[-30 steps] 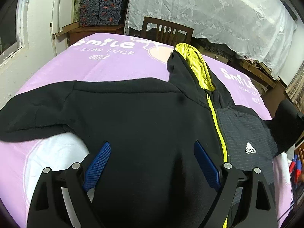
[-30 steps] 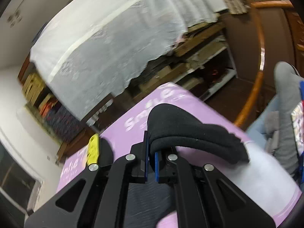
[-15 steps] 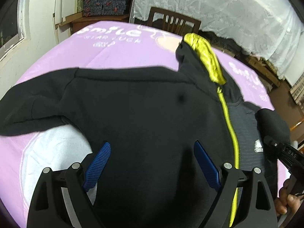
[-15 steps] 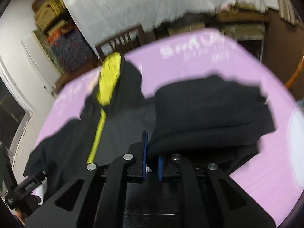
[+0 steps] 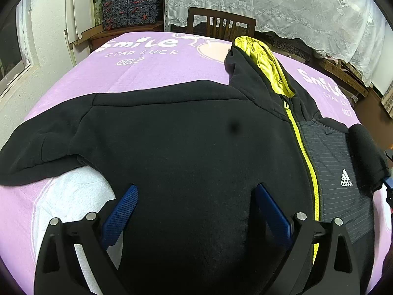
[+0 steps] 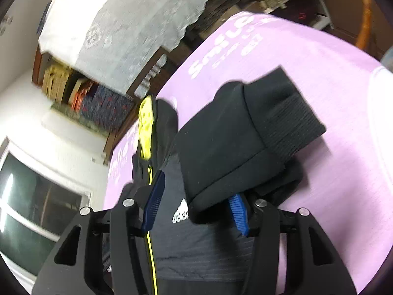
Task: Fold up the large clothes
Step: 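Carry the sleeve across the hoodie front toward the zipper, release with right gripper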
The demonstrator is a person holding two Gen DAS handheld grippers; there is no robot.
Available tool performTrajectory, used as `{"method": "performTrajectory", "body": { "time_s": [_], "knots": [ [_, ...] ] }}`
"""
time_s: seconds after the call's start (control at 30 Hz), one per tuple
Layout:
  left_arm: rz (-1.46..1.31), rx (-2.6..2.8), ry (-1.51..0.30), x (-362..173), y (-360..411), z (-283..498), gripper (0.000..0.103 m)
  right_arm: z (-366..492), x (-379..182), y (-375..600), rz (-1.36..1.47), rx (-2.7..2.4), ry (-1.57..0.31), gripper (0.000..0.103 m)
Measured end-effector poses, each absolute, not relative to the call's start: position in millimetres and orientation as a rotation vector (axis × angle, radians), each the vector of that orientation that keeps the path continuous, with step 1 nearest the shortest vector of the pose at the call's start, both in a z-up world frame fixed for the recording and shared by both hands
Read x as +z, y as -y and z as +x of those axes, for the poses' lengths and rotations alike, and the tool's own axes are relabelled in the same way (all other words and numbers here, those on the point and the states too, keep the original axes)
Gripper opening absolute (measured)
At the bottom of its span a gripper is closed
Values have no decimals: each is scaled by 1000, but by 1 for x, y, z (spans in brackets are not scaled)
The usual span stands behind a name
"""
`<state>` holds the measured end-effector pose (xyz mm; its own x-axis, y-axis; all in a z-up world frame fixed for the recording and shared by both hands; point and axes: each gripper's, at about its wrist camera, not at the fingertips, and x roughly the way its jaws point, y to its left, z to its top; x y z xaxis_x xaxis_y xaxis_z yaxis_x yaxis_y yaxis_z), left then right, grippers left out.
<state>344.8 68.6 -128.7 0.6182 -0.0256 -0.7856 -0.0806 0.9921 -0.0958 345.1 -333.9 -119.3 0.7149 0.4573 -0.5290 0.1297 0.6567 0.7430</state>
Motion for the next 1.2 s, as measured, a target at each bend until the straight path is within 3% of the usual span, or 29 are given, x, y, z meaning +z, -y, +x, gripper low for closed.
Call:
{"method": "performTrajectory", "body": {
  "time_s": [0.1,0.17,0.2,0.37,0.47,0.57,0.63,0.83,1.07,1.2],
  "knots": [
    [-129,31,-903,-129,-68,345,97,345,-122,348,903,139,-750,52],
    [-151,31,-899,-127,-72,345,97,348,-124,351,911,76,-745,28],
    [-161,34,-896,-127,-73,344,97,350,-121,349,887,59,-740,8],
    [-224,33,-888,-124,-82,344,97,361,-71,278,482,89,-662,7],
    [-202,33,-890,-124,-78,344,97,373,-70,186,70,217,-778,28],
    [-207,30,-888,-123,-78,343,97,359,-95,130,-231,290,-829,32],
    [-208,29,-886,-123,-78,344,97,349,-100,131,-236,312,-828,41],
    [-192,37,-887,-125,-75,343,97,344,-89,203,108,363,-855,69],
    [-184,37,-888,-126,-74,343,97,349,-118,281,799,399,-899,69],
    [-181,38,-890,-126,-73,343,97,361,-128,276,855,364,-930,69]
  ]
}}
